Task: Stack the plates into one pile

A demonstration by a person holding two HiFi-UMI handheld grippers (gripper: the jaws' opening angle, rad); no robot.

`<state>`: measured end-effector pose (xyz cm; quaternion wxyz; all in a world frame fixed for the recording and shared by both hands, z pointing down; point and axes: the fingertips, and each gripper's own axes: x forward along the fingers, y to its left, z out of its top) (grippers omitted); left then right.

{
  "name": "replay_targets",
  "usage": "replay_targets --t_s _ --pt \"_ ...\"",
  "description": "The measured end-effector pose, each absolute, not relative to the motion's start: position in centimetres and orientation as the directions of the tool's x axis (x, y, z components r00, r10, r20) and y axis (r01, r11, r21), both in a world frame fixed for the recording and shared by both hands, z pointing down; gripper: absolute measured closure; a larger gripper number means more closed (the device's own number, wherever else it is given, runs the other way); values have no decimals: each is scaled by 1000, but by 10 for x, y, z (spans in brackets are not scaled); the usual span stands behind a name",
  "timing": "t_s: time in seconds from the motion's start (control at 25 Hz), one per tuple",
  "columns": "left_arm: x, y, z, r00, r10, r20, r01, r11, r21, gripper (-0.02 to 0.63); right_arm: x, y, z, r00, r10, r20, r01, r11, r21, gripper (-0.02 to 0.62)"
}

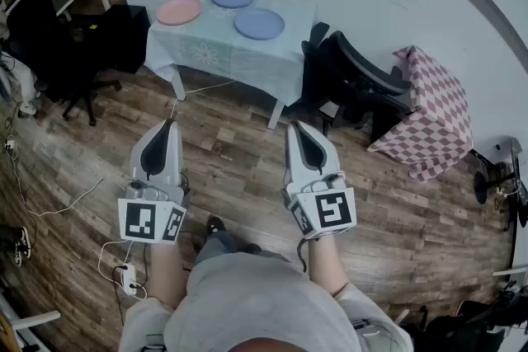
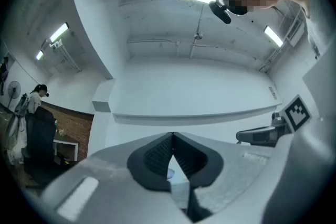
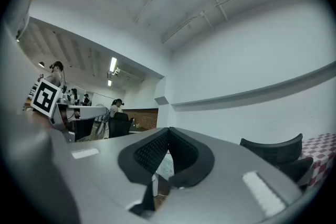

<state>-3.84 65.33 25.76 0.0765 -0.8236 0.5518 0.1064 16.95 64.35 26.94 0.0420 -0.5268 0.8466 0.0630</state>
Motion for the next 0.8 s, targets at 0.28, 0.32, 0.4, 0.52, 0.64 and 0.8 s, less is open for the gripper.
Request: replay_targets --t_s 0.28,0.32,0.4,0.52,0.64,0.8 --pt "-45 644 254 376 -888 -265 -922 -387 -11 601 161 635 267 -440 -887 -140 -898 435 66 595" --pt "-46 642 254 377 -888 -265 -922 -388 -11 601 159 633 268 -440 -887 -139 -898 435 66 594" --pt "-49 638 255 379 -887 -265 -921 -390 -12 601 156 629 269 -440 -888 -136 -898 434 69 594" --pt "-54 630 254 383 -885 -264 -919 -394 -12 601 151 621 269 -430 -893 -137 -903 424 69 594" --pt "-62 620 254 389 -883 -264 -917 -399 -16 601 146 610 269 -411 -900 -145 -912 404 78 594" --pt "-73 603 254 393 -881 -266 -917 -398 -36 601 130 598 264 -434 -887 -158 -900 418 124 594"
